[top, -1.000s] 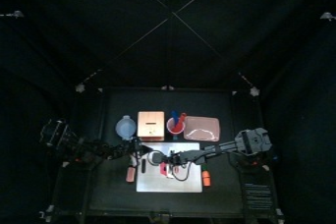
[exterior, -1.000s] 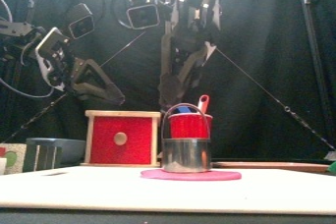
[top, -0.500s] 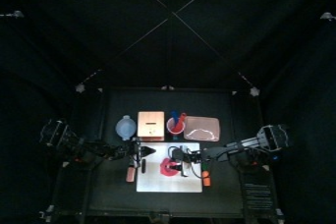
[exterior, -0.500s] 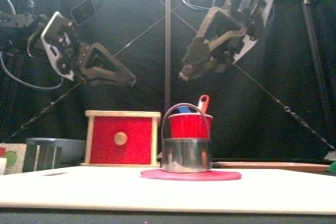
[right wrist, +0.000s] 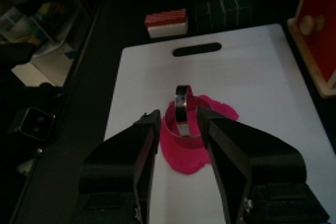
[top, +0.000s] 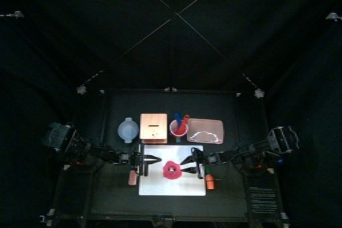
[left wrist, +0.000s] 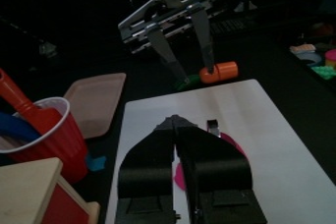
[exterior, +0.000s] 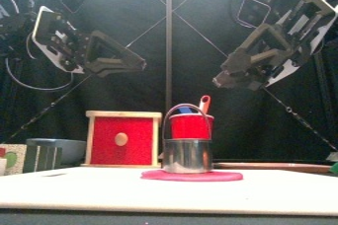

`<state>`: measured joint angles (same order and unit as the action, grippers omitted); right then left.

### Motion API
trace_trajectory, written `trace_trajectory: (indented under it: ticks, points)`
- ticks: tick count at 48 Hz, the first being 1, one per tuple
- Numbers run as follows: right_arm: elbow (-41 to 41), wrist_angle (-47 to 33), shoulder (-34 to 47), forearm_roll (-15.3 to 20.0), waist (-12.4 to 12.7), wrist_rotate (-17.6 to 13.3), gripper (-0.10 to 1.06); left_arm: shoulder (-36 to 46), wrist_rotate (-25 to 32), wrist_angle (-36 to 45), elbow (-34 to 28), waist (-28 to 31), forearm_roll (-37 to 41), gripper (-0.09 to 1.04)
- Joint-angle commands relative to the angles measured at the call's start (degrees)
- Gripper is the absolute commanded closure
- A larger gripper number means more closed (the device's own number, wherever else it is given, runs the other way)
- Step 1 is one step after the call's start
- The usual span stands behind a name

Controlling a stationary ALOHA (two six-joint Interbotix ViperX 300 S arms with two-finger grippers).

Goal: Get the cutter from the drawer then cut the dough then place the extra dough in the bowl
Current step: Cut the dough

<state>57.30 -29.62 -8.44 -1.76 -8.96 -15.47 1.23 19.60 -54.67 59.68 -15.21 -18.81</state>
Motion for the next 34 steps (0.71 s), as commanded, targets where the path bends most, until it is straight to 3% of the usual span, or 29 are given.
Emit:
trace_trajectory:
  ticks: [1, 7, 14, 21, 26, 34]
  points:
    - [-2.64, 2.46, -0.79, -0.62, 0.0, 0.26, 0.23, 0.18, 0.0, 0.09, -2.11, -0.97, 0.18, 0.56]
    - [-2.81, 0.0, -0.26, -1.49, -0.09, 0.35, 0.23, -0.53, -0.7, 0.0, -3.16, -1.32, 0.18, 0.49]
    - [-0.7, -8.26, 2.37, -0.7, 0.09, 0.35, 0.22, -3.52, -3.87, -0.79, -4.04, -1.32, 0.18, 0.26]
    - [2.11, -18.02, 6.33, 2.9, -0.35, 0.7, 0.22, -7.29, -8.09, -4.48, -4.57, -1.49, 0.26, 0.11]
    - [3.43, -24.52, 9.84, 6.94, -1.32, 4.04, 0.22, -10.55, -9.84, -9.93, -4.39, -1.76, 0.62, 0.1]
    - [2.02, -30.59, 14.59, 17.67, -6.33, 12.13, 0.22, -14.94, -10.55, -13.89, -5.36, -2.29, 1.14, 0.1]
